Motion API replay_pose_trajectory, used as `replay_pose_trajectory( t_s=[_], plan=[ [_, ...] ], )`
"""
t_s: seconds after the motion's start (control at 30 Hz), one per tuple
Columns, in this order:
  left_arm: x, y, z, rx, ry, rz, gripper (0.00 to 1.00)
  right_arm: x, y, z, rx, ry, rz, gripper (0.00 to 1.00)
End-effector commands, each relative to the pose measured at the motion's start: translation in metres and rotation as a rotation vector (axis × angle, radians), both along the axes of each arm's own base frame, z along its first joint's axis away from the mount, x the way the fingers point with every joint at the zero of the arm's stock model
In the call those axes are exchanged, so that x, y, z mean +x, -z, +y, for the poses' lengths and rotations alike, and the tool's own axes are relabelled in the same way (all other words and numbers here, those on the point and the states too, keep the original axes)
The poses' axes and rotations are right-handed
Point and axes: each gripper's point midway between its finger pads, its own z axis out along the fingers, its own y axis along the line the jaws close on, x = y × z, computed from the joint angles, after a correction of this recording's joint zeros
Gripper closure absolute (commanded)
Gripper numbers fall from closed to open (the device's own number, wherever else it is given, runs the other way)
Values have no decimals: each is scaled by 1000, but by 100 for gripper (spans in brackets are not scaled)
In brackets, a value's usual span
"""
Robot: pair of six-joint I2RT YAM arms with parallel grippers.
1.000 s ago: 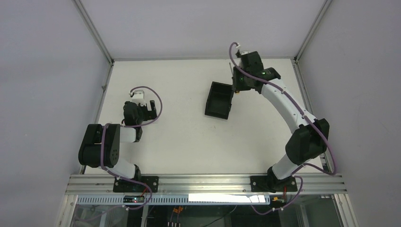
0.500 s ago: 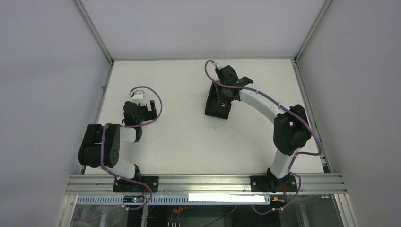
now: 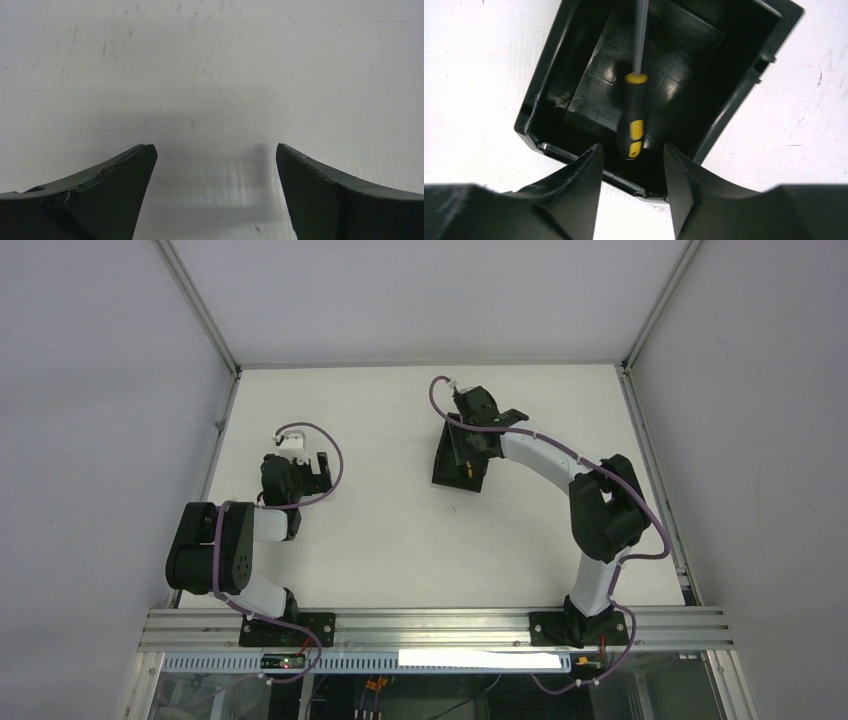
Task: Put the screwdriver in the bin
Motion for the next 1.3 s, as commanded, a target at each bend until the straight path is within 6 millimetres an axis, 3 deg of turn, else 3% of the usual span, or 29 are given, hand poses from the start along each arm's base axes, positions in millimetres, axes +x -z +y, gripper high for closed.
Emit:
replay_pose_trajectory(
  t_s=[0.0,0.2,0.37,0.43,0.6,0.87,1.0,1.13,1.27],
  plan=[
    [2,-15,-1,-5,4,-50,1,14,-29,11,40,11,-91,47],
    [2,-14,-1,-5,4,-49,1,12,-63,11,70,60,-136,35],
    [2,-15,-1,-5,5,-50,1,5,-88,-4,64,120,-158,10],
    [2,-15,-1,-5,5,-50,1,3,-96,-20,29,168,-179,1],
    [2,-15,-1,-5,5,-50,1,-2,-98,-77,6,299,-139,1],
    [2,-15,-1,-5,4,-50,1,-3,-91,-201,41,520,-89,1],
    [2,-15,-1,-5,4,-50,1,-1,-94,-246,73,584,-108,1],
    [2,-14,-1,-5,5,-49,1,1,-99,-273,33,642,-150,1],
    [2,-15,-1,-5,5,-51,1,1,-99,-277,35,654,-158,1]
  ],
)
